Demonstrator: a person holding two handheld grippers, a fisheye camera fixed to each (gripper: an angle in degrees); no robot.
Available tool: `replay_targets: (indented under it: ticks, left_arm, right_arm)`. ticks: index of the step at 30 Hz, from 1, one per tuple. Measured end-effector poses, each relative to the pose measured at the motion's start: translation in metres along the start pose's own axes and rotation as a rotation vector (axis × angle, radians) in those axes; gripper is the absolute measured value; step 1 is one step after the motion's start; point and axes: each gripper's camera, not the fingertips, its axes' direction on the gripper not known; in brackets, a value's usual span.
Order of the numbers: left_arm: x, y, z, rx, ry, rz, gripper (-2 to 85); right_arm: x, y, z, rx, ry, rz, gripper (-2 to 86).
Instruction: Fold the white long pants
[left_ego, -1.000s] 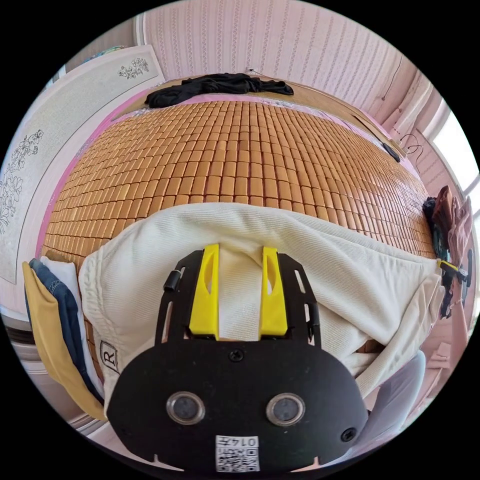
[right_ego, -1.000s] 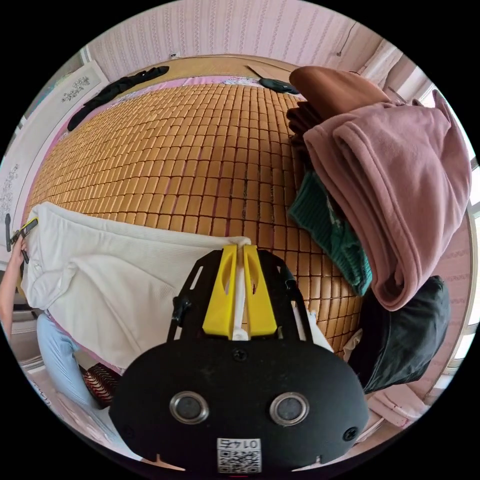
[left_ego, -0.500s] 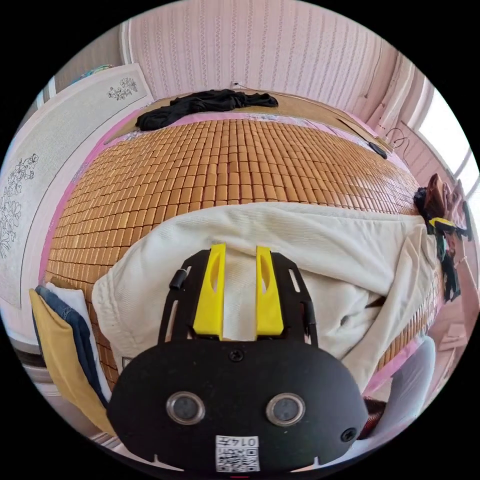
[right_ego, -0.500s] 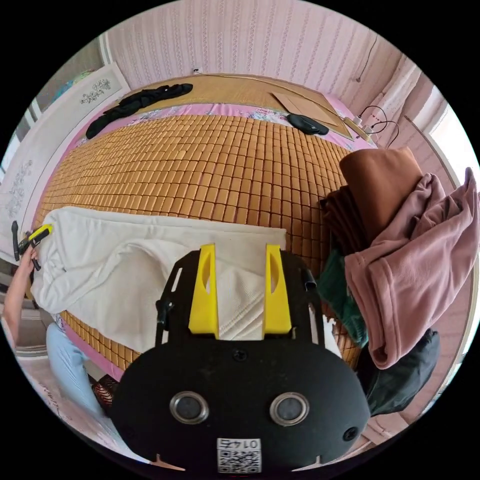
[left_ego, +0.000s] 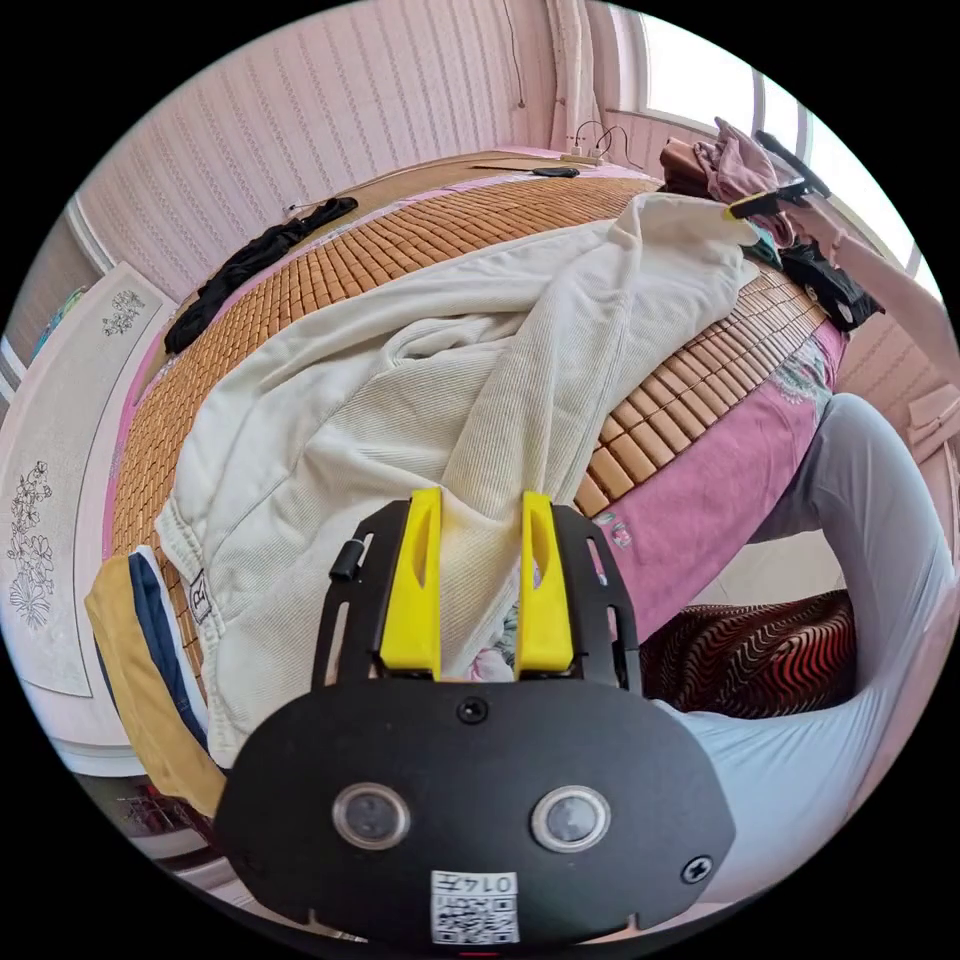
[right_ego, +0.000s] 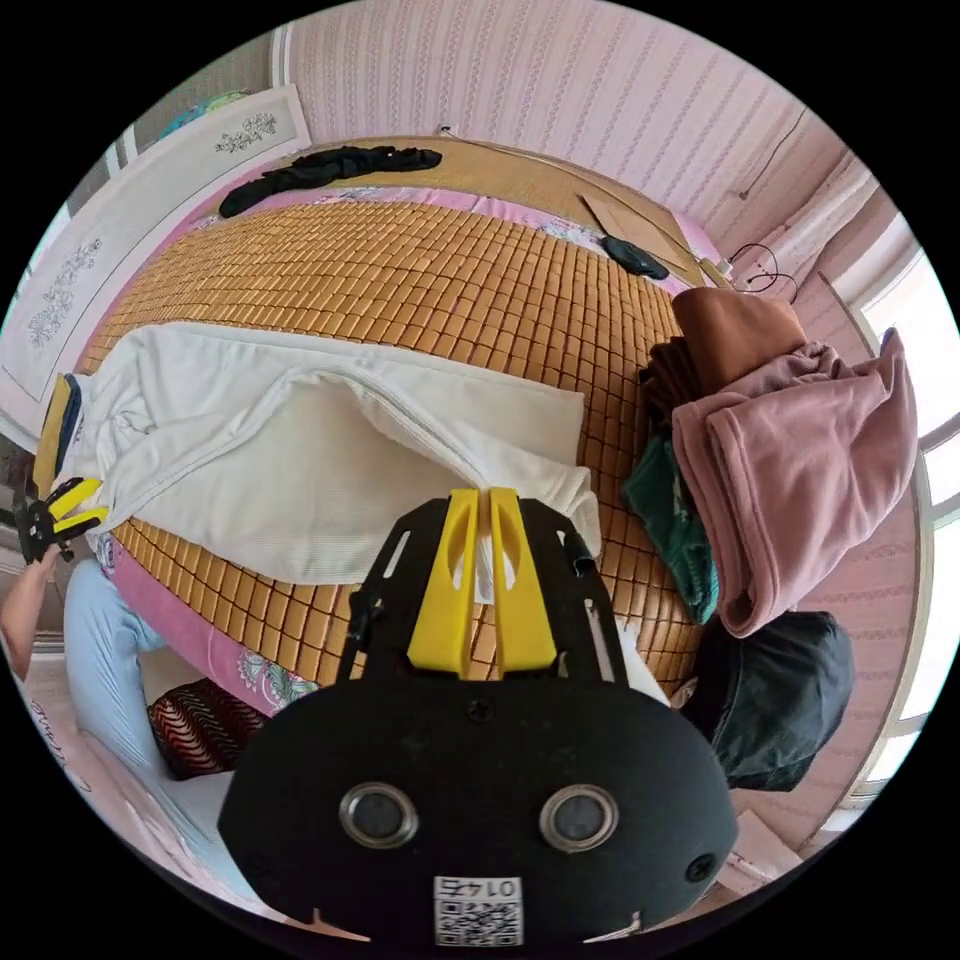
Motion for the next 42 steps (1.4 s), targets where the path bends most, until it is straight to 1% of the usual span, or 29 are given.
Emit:
replay_targets:
  ticks: [1, 2, 3, 4, 6, 7, 9, 10, 12, 14, 16, 18, 19, 21, 23, 25, 27, 29, 32, 34, 36, 39, 41, 42]
  left_arm:
    - [0.001, -0.001, 0.001, -0.004, -0.009, 0.008, 8.5]
    - [0.001, -0.002, -0.001, -0.011, -0.033, 0.006, 6.8]
    - [-0.001, -0.002, -0.006, -0.018, -0.021, 0.015, 5.8]
    - [-0.002, -0.002, -0.01, -0.017, -0.007, 0.018, 5.5]
    - [-0.003, 0.008, -0.032, 0.031, 0.034, 0.028, 5.3]
    - [-0.003, 0.012, -0.038, 0.049, 0.051, 0.038, 5.5]
    - [-0.005, 0.028, -0.053, 0.068, 0.137, 0.042, 6.2]
    - [-0.005, 0.031, -0.052, 0.063, 0.165, 0.038, 6.4]
    - [-0.007, 0.046, -0.039, 0.003, 0.234, 0.014, 8.0]
    - [-0.012, 0.055, -0.03, -0.046, 0.261, -0.03, 8.3]
    - [-0.022, 0.065, -0.034, -0.05, 0.243, -0.107, 8.2]
    - [-0.04, 0.085, -0.046, 0.004, 0.188, -0.22, 8.2]
    - [-0.045, 0.09, -0.048, 0.01, 0.163, -0.255, 8.1]
    - [-0.068, 0.104, -0.049, 0.011, 0.078, -0.357, 8.1]
    - [-0.083, 0.102, -0.045, 0.009, 0.065, -0.392, 8.1]
    - [-0.093, 0.09, -0.042, 0.017, 0.042, -0.369, 8.1]
    - [-0.098, 0.065, -0.039, 0.02, 0.016, -0.308, 8.0]
    - [-0.095, 0.046, -0.038, 0.043, 0.023, -0.254, 8.0]
    - [-0.076, 0.013, -0.033, 0.093, 0.056, -0.14, 8.0]
    - [-0.057, -0.007, -0.023, 0.119, 0.085, -0.064, 8.0]
    - [-0.027, -0.038, -0.003, 0.132, 0.129, 0.035, 8.0]
    - [0.014, -0.078, 0.029, 0.11, 0.117, 0.146, 8.2]
    - [0.028, -0.099, 0.047, 0.081, 0.099, 0.142, 8.2]
    - [0.032, -0.11, 0.056, 0.074, 0.112, 0.123, 8.2]
  right_arm:
    - [0.004, 0.009, -0.019, 0.042, 0.009, 0.002, 1.4]
    - [0.012, 0.032, -0.057, 0.123, 0.018, 0.006, 1.3]
    - [0.022, 0.06, -0.088, 0.16, 0.027, 0.027, 1.2]
    - [0.026, 0.075, -0.1, 0.169, 0.032, 0.037, 1.2]
    - [0.041, 0.142, -0.129, 0.144, 0.071, 0.098, 1.3]
    - [0.044, 0.159, -0.129, 0.117, 0.069, 0.112, 1.3]
    - [0.057, 0.218, -0.103, -0.081, 0.013, 0.229, 2.2]
    - [0.06, 0.232, -0.092, -0.124, -0.014, 0.265, 2.6]
    - [0.065, 0.275, -0.044, -0.275, -0.092, 0.384, 5.6]
    - [0.069, 0.289, -0.022, -0.355, -0.121, 0.447, 10.2]
    - [0.078, 0.288, -0.023, -0.328, -0.116, 0.506, 12.8]
    - [0.09, 0.266, -0.037, -0.228, -0.091, 0.524, 13.7]
    - [0.092, 0.257, -0.039, -0.209, -0.085, 0.515, 13.8]
    - [0.087, 0.207, -0.032, -0.189, -0.052, 0.407, 13.7]
    - [0.074, 0.162, -0.019, -0.213, -0.011, 0.306, 13.2]
    - [0.062, 0.121, -0.012, -0.244, 0.065, 0.231, 12.9]
    - [0.055, 0.087, -0.017, -0.256, 0.081, 0.167, 11.7]
    - [0.059, 0.083, -0.027, -0.254, 0.058, 0.139, 10.4]
    - [0.09, 0.105, -0.038, -0.314, 0.12, 0.17, 11.7]
    - [0.114, 0.124, -0.047, -0.318, 0.066, 0.242, 13.1]
    - [0.129, 0.137, -0.057, -0.24, -0.053, 0.307, 13.3]
    - [0.121, 0.119, -0.046, -0.15, -0.069, 0.28, 13.6]
    - [0.115, 0.095, -0.028, -0.104, -0.1, 0.263, 15.6]
    - [0.113, 0.077, -0.013, -0.085, -0.149, 0.26, 16.8]
